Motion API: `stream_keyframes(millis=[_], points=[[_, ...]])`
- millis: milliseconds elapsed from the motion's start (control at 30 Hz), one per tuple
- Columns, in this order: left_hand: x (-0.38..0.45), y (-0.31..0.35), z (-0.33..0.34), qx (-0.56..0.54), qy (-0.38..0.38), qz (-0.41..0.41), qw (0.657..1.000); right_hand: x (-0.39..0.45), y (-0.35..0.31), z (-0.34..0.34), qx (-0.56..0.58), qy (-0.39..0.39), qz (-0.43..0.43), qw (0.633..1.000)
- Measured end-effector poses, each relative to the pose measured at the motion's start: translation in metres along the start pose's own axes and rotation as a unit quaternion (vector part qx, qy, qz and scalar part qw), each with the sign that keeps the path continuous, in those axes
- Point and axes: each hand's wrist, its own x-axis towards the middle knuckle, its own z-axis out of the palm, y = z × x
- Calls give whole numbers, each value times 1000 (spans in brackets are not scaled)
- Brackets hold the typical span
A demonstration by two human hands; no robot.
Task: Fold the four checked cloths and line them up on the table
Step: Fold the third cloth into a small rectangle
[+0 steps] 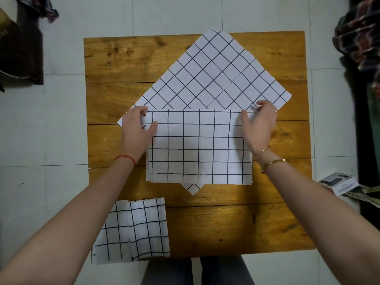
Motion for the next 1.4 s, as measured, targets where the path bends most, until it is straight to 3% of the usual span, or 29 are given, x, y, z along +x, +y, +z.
stream_keyframes(millis=[67,167,233,333,633,800,933,1267,1400], points=[[-3,2,4,78,-27,87,993,-11,-16,4,-75,-10,-119,990],[-9,3,10,164,-63,186,967,-26,-34,20,-86,-100,-276,952],[-13,0,15,210,-88,199,953,-36,-42,34,-108,-161,-350,917],[-15,-5,18,255,-110,178,944,-50,-59,54,-164,-232,-387,877],[-15,-14,15,304,-148,162,927,-69,-103,96,-258,-300,-393,830],[-16,-11,14,294,-146,143,934,-75,-103,98,-286,-285,-378,833],[-15,-8,13,297,-150,129,934,-68,-80,84,-292,-272,-342,850],[-15,-4,16,307,-150,124,932,-29,21,-2,-311,-187,-126,923],[-14,-2,17,297,-158,112,935,-21,36,-14,-308,-177,-98,929]])
